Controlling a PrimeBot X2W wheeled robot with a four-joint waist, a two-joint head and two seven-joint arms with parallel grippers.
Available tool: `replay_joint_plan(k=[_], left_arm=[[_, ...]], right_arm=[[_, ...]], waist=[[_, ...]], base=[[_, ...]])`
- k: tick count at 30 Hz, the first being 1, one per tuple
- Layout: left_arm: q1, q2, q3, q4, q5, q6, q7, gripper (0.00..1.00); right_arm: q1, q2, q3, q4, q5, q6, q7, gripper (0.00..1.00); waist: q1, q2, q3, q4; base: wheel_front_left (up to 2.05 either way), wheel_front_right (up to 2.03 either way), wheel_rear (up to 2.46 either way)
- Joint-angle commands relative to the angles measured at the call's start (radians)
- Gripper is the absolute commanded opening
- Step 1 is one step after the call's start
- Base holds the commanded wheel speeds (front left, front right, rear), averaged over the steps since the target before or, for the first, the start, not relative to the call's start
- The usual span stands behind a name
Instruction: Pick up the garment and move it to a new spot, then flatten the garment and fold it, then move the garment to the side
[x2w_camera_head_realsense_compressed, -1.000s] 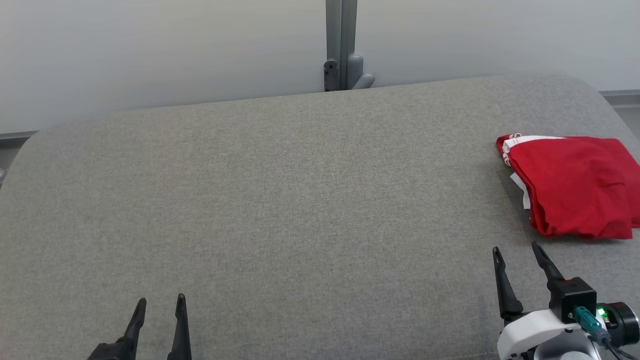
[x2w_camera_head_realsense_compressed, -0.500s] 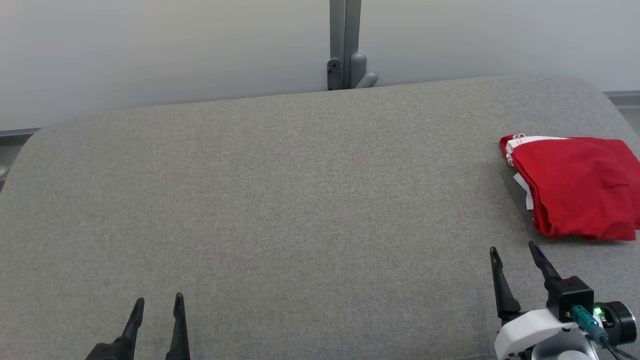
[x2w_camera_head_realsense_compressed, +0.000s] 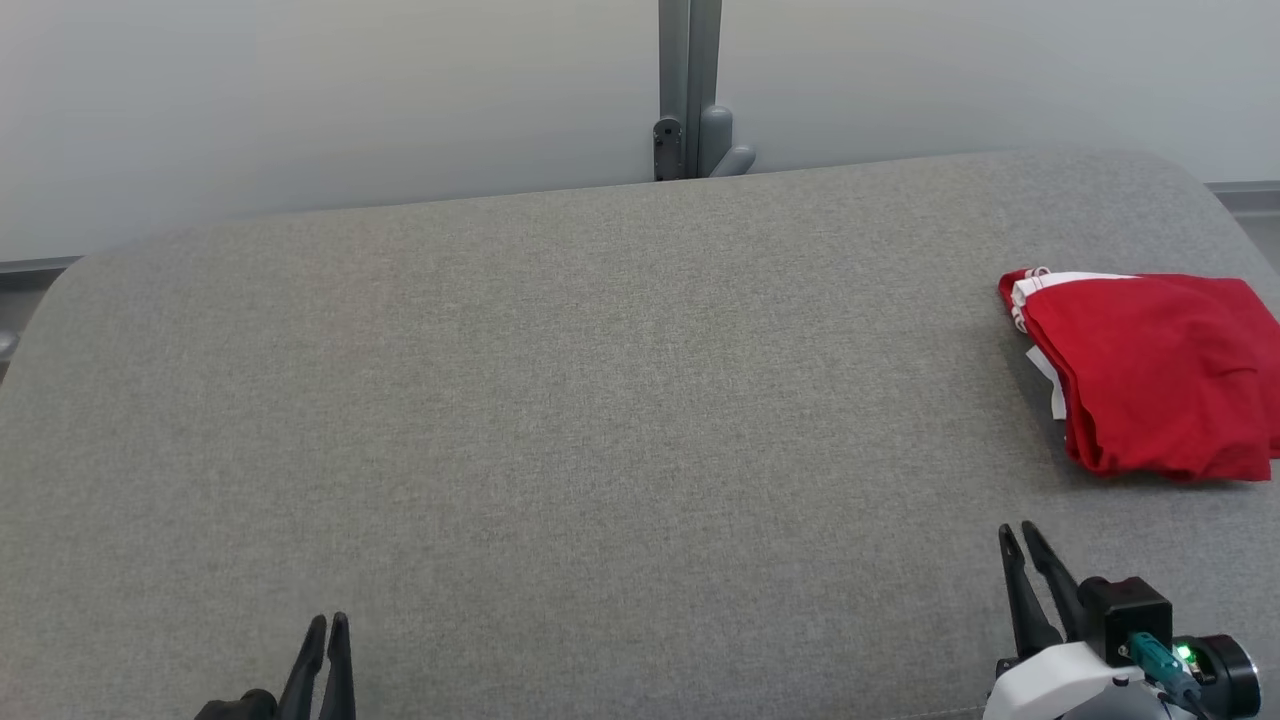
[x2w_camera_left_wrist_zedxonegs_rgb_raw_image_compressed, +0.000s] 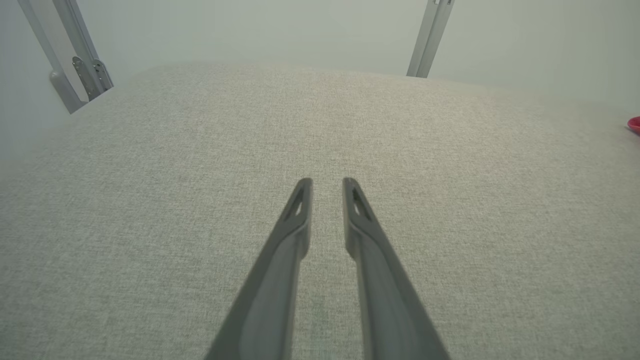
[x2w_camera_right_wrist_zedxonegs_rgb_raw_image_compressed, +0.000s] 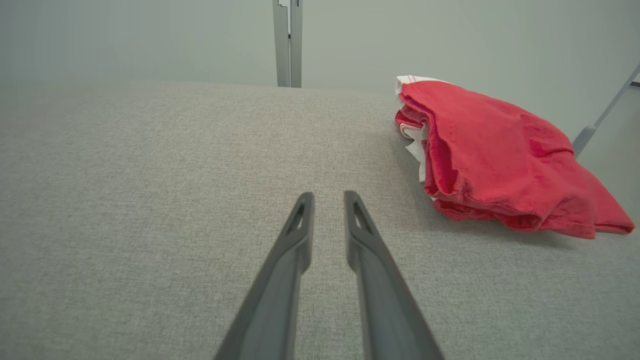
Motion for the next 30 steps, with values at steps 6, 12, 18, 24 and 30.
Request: replay_joint_plan(k=[6, 12, 18, 24, 30], left_arm=[[-0.016, -0.001, 0.008, 0.017, -0.079, -0.001, 0.025, 0.0], [-0.033, 0.0, 0.015, 0.01, -0.192, -0.003, 0.053, 0.0], [-0.047, 0.0, 0.02, 0.004, -0.281, -0.004, 0.076, 0.0], [-0.062, 0.001, 0.026, -0.002, -0.381, -0.005, 0.102, 0.0], [-0.08, 0.002, 0.033, -0.008, -0.489, -0.007, 0.131, 0.0]], right_arm=[[-0.013, 0.002, -0.015, 0.024, 0.088, 0.0, 0.034, 0.0], [-0.019, 0.001, -0.014, 0.011, 0.223, 0.0, 0.06, 0.0], [-0.023, 0.0, -0.013, 0.001, 0.328, 0.0, 0.079, 0.0], [-0.03, -0.001, -0.014, -0.008, 0.445, 0.0, 0.103, 0.0], [-0.039, -0.002, -0.017, -0.016, 0.571, 0.0, 0.13, 0.0]], waist=[[0.0, 0.0003, 0.0, 0.0], [0.0, 0.0007, 0.0, -0.001], [0.0, 0.0011, 0.0, -0.001], [0.0, 0.0015, 0.0, -0.002], [0.0, 0.002, 0.001, -0.002]], base=[[0.0, 0.0, 0.0], [0.0, 0.0, 0.0], [0.0, 0.0, 0.0], [0.0, 0.0, 0.0], [0.0, 0.0, 0.0]])
